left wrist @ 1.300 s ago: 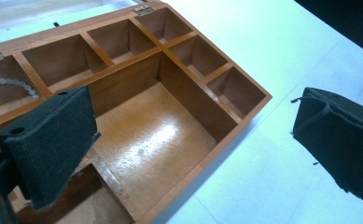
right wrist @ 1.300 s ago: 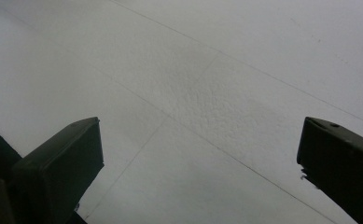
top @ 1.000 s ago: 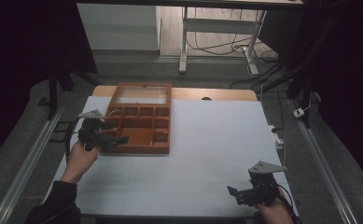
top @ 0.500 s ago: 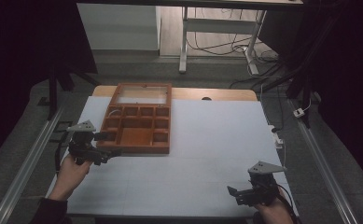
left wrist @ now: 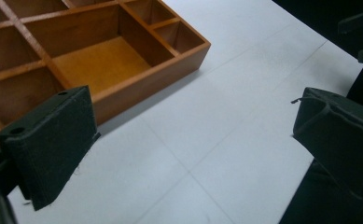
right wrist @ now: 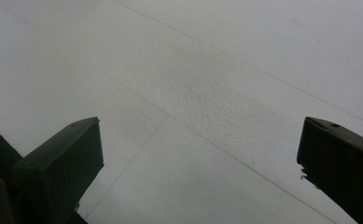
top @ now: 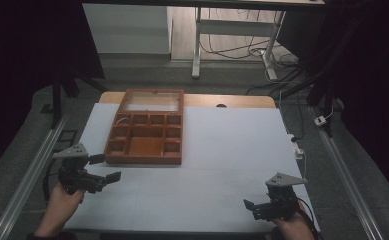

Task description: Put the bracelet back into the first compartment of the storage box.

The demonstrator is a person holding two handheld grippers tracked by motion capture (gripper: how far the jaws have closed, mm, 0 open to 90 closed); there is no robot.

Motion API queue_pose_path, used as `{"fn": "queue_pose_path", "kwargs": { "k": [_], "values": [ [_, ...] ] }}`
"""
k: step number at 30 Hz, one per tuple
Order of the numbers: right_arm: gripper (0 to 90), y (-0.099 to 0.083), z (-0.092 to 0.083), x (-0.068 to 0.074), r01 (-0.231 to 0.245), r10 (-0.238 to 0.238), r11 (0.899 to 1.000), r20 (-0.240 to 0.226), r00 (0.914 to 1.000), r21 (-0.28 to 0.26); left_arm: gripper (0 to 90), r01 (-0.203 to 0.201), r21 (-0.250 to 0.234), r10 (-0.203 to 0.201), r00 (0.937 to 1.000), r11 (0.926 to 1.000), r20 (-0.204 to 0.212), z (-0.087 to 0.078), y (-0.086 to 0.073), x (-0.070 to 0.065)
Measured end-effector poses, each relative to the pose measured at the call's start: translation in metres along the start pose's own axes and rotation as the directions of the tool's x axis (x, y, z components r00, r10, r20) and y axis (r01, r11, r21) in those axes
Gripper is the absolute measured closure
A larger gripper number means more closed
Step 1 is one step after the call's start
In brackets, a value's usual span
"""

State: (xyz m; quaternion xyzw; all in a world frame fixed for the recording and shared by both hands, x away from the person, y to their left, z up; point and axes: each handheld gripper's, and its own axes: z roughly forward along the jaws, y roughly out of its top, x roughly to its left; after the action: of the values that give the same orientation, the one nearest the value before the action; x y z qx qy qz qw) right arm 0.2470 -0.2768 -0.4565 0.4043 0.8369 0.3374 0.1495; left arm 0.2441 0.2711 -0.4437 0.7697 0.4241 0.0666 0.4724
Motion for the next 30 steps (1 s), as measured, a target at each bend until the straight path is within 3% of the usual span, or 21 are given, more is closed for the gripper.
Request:
{"fn": "queue_pose_path", "kwargs": {
  "k": [7, 17, 22, 30],
  "values": [
    [0.0, 0.000, 0.000, 0.000, -0.004, 0.004, 1.000, 0.004, 1.0000, -0.001, 0.0, 0.032, -0.033, -0.033, 0.9993, 0.9989, -0.020, -0.021, -0.021, -0.001],
    [0.0, 0.000, 0.000, 0.000, -0.004, 0.004, 1.000, 0.006, 1.0000, 0.004, 0.0, 0.072, -0.045, -0.074, 0.9964, 0.9964, -0.043, -0.040, -0.046, 0.002],
    [0.0, 0.000, 0.000, 0.000, -0.004, 0.004, 1.000, 0.008, 1.0000, 0.004, 0.0, 0.079, -0.032, -0.081, 0.9951, 0.9963, -0.056, -0.045, -0.057, 0.000],
    [0.0, -0.002, -0.001, 0.002, -0.001, 0.001, 1.000, 0.020, 0.9998, 0.003, 0.0, 0.082, 0.028, -0.080, 0.9926, 0.9962, -0.092, -0.046, -0.074, -0.001]
  ]
}}
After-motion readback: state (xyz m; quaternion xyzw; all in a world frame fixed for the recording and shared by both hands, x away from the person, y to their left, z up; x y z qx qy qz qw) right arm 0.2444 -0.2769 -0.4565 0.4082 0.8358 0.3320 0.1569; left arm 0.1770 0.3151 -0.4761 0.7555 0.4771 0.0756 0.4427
